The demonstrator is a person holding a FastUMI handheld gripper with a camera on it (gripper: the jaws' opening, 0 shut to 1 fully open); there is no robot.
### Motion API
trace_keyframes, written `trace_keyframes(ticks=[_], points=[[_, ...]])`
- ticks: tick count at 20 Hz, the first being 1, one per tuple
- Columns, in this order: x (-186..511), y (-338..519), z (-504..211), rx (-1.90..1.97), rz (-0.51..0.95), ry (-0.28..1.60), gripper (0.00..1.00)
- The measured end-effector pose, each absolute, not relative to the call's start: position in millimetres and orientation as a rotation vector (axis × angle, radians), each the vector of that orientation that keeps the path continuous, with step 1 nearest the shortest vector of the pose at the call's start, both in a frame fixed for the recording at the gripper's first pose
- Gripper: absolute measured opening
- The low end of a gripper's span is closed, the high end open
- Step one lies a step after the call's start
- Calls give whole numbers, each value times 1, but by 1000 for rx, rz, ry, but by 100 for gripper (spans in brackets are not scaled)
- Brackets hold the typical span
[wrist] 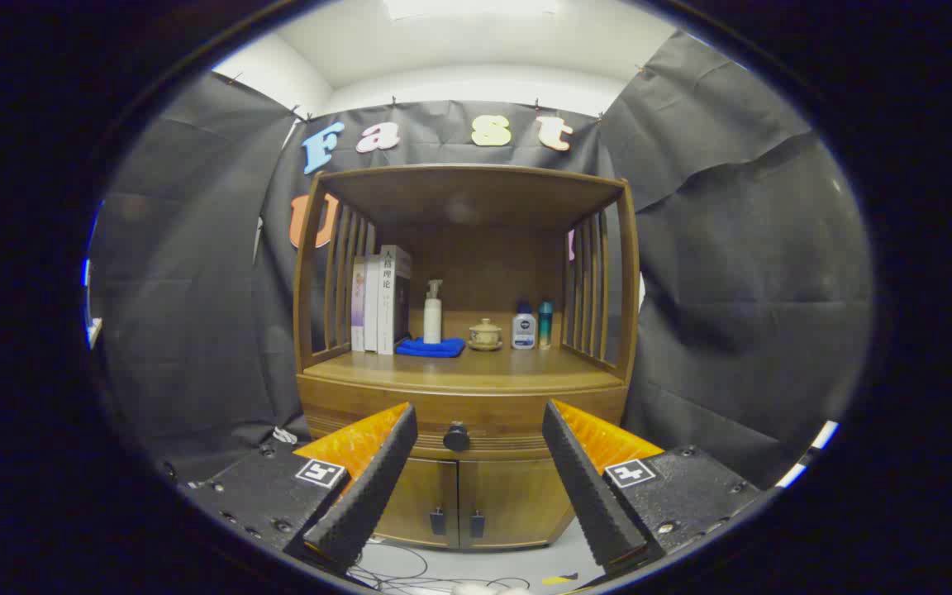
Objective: Pull open the drawer, take out the items inside it, and place them on the countertop above the cabinet.
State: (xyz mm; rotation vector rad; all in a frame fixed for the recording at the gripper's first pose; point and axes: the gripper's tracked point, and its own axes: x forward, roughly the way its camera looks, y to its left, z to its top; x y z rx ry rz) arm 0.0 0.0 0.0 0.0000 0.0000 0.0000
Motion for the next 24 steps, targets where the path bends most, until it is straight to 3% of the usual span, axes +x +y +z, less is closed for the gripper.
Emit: trace_keyframes(ticks=[15,24], points=[[10,5,4,-6,7,-3,99],[89,28,-38,-51,43,34,99]])
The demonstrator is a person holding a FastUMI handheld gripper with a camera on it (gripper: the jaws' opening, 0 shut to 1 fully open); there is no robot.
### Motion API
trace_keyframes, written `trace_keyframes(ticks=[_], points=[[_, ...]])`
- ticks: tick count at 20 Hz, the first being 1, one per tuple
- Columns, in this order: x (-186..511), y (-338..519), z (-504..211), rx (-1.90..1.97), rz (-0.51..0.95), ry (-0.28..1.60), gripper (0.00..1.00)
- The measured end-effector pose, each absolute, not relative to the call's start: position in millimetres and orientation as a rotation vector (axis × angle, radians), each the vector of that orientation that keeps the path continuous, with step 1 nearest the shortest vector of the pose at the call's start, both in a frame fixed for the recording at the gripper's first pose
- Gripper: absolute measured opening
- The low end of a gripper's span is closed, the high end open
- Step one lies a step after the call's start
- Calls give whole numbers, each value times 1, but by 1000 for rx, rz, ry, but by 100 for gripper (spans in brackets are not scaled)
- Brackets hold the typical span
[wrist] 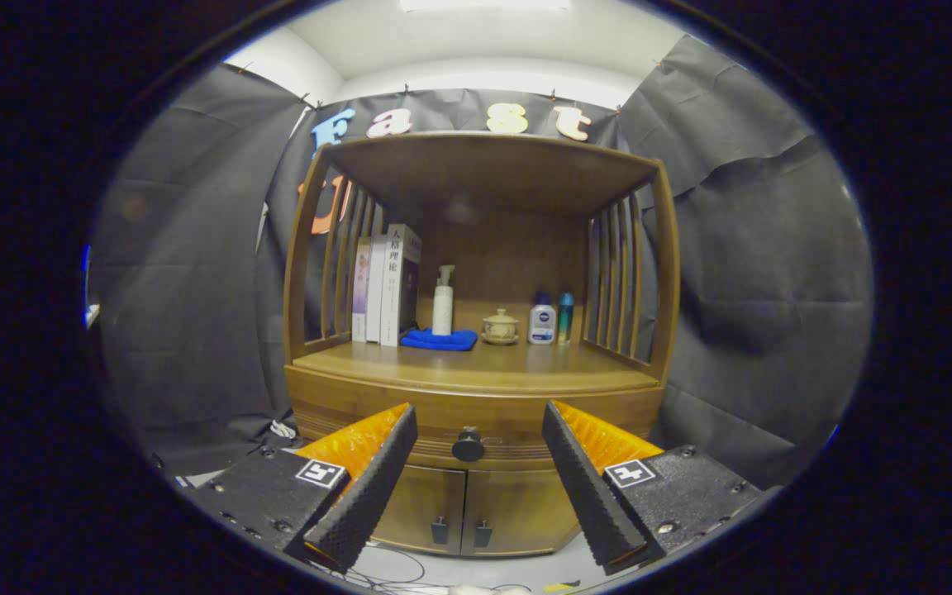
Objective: Pull open the drawer, take out the items inside it, and place them on the countertop above the cabinet.
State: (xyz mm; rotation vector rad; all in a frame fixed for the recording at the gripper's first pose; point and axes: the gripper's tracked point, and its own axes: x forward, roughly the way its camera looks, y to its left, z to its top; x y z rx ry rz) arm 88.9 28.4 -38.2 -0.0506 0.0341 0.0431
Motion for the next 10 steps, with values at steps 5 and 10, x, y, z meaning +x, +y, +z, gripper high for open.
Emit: trace_keyframes(ticks=[5,10], points=[[149,35,-82,-61,32,90,99],[198,35,-125,-55,14,148,98]])
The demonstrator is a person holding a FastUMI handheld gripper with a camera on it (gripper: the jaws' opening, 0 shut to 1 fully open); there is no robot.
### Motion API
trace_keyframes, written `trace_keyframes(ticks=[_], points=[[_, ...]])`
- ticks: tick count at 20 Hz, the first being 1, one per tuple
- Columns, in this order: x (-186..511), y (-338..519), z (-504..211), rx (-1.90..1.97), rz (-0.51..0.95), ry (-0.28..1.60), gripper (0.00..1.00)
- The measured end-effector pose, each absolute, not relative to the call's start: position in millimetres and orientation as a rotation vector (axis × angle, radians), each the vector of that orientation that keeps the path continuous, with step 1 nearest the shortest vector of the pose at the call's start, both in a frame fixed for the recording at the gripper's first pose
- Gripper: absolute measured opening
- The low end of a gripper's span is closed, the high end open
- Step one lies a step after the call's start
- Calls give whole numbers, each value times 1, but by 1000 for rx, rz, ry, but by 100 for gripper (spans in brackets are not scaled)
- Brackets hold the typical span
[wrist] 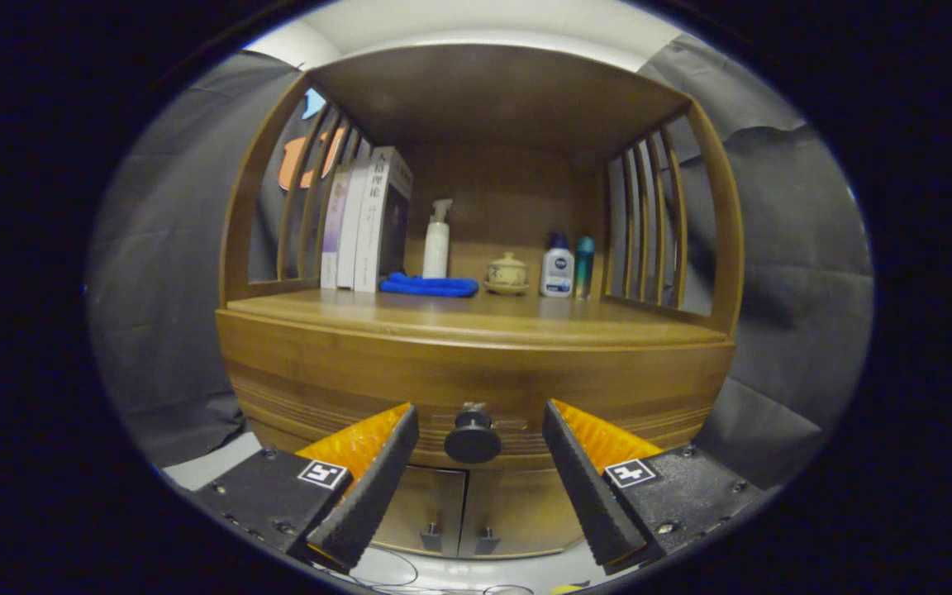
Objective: Pull open the drawer, take out the items inside it, and place them on the countertop above the cabinet.
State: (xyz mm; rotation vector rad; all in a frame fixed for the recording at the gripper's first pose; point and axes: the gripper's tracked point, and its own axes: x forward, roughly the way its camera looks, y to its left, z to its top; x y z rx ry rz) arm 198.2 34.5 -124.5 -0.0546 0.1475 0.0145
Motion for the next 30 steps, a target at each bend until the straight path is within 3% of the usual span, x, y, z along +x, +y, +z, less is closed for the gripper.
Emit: trace_keyframes(ticks=[4,11,16,30], points=[[220,38,-144,-38,14,178,88],[226,35,-146,-62,-6,147,52],[228,37,-148,-52,0,190,38],[147,38,-153,-44,9,225,33]])
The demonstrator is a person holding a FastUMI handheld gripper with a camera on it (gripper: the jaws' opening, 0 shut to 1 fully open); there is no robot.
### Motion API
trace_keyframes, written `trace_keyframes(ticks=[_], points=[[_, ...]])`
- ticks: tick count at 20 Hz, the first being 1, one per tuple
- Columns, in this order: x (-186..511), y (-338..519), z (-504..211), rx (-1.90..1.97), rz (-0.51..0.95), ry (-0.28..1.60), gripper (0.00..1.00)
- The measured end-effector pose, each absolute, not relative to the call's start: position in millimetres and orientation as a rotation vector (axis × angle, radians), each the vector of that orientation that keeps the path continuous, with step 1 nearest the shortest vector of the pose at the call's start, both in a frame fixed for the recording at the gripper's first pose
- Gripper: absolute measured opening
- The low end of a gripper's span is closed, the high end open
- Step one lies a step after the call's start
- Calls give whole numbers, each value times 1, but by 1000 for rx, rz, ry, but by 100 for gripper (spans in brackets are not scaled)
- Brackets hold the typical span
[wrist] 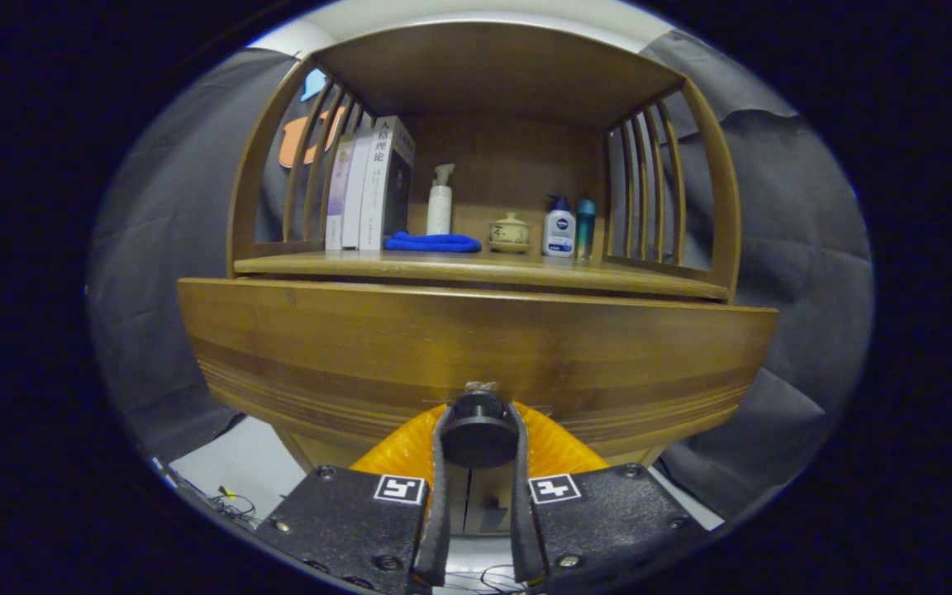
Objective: Pull open the drawer, take out the items inside it, and place them on the countertop above the cabinet.
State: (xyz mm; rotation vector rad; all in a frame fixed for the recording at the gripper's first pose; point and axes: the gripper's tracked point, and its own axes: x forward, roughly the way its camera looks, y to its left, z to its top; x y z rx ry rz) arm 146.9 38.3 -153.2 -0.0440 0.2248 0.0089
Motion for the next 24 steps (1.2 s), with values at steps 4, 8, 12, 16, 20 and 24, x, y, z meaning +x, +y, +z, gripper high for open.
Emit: trace_keyframes(ticks=[4,8,12,16,20,24], points=[[114,37,-154,-32,6,224,33],[85,37,-156,-29,6,221,33],[58,39,-166,-10,16,243,33],[35,36,-171,-5,23,255,32],[17,34,-177,-9,26,279,33],[17,33,-178,-15,27,274,33]])
